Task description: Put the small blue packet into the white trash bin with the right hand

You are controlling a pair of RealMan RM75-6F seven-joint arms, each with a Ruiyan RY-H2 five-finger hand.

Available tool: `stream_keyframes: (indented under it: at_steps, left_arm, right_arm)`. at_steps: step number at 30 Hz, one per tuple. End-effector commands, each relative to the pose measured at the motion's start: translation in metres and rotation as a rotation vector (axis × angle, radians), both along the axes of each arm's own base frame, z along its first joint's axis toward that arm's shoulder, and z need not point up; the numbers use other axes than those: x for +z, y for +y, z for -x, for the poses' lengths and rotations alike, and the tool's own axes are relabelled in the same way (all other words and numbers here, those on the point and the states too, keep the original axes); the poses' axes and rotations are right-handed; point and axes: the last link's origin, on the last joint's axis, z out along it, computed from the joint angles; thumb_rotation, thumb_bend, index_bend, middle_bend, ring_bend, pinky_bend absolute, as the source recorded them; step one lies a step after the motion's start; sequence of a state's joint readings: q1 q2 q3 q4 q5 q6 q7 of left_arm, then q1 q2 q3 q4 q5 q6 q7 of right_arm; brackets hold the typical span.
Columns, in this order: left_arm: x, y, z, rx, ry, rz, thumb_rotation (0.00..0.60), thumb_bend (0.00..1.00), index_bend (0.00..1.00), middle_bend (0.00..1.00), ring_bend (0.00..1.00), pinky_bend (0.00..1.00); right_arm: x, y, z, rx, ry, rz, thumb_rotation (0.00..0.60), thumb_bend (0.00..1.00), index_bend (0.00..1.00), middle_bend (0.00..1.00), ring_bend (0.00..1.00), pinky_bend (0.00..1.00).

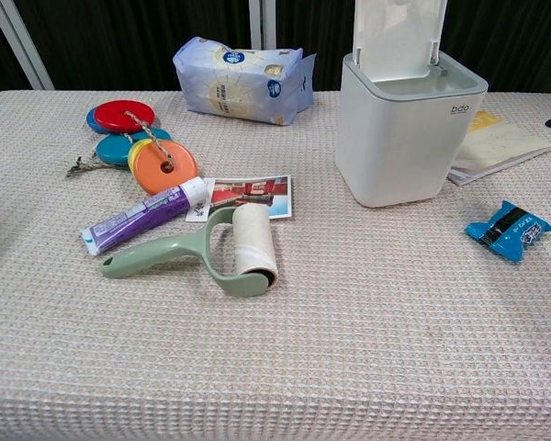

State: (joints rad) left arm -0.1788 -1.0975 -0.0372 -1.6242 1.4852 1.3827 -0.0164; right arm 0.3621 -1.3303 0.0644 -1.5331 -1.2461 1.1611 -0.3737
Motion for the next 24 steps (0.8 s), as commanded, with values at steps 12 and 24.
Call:
stream_keyframes:
  at_steps: [12, 24]
  left_arm:
    - [0.001, 0.001, 0.002, 0.008, -0.002, -0.001, 0.600, 0.02, 0.18, 0.14, 0.09, 0.23]
    - [0.000, 0.002, 0.003, 0.010, -0.006, 0.004, 0.600, 0.02, 0.18, 0.14, 0.09, 0.23]
  right_arm:
    - [-0.046, -0.013, 0.001, -0.004, 0.053, -0.126, 0.600, 0.30, 0.02, 0.05, 0.00, 0.10]
    - [-0.058, -0.018, 0.001, -0.035, 0.064, -0.145, 0.600, 0.32, 0.30, 0.24, 0.12, 0.29]
